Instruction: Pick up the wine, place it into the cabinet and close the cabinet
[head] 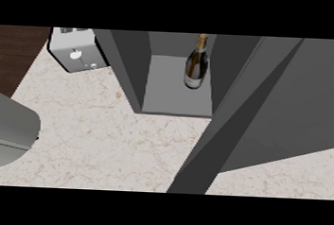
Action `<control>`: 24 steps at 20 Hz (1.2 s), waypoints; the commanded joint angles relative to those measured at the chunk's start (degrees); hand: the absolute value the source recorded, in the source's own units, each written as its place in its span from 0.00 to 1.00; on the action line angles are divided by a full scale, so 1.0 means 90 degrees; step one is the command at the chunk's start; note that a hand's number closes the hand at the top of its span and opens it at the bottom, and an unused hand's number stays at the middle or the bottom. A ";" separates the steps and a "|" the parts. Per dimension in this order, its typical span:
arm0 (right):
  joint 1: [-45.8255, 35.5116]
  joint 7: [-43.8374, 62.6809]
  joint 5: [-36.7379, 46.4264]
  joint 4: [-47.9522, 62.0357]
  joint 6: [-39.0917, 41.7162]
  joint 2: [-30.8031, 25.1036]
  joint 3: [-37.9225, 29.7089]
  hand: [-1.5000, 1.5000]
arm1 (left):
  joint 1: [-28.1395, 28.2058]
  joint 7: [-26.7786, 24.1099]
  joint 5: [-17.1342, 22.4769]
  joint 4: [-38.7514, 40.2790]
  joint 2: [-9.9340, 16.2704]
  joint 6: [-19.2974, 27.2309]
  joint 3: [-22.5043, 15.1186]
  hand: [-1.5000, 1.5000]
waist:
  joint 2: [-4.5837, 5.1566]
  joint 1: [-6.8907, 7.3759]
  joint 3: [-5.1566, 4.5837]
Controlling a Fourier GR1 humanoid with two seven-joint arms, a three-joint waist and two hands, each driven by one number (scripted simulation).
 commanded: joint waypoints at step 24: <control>-0.4974 -0.1418 0.0121 0.5366 -0.1830 -0.0120 -0.1704 1.00 | 0.0758 0.1363 0.1093 0.0034 -0.0062 -0.2064 0.2526 0.00 | 0.0063 -0.0061 0.0017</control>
